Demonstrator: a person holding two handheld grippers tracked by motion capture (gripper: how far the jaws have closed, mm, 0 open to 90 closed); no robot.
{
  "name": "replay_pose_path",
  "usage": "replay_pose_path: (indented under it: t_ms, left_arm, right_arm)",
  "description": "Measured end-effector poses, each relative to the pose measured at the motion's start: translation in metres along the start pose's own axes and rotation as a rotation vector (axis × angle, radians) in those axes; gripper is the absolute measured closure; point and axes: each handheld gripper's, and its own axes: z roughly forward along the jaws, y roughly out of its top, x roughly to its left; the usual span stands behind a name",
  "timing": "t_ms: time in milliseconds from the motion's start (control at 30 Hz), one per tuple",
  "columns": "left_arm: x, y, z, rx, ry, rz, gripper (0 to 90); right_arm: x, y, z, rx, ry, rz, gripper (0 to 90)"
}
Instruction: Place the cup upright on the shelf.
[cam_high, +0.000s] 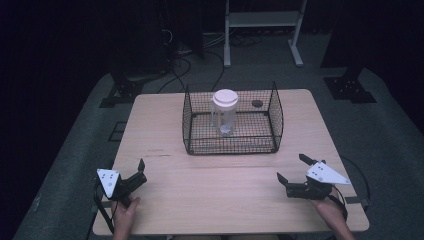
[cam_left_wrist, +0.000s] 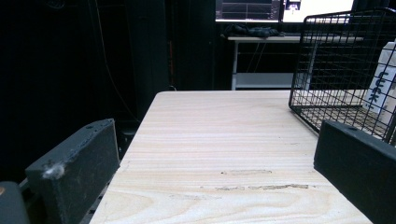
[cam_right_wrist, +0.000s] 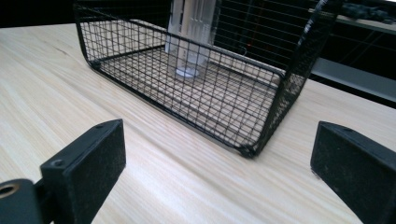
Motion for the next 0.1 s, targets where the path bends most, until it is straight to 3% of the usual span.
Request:
replay_pose_path:
  t_ms: [100]
  left_arm:
    - [-0.0002, 0.0000, 0.0002, 0.001, 0.001, 0.001, 0.0]
  right_arm:
    - [0.0011, -0.0038, -0.0030, -0.006, 0.004, 0.020, 2.8]
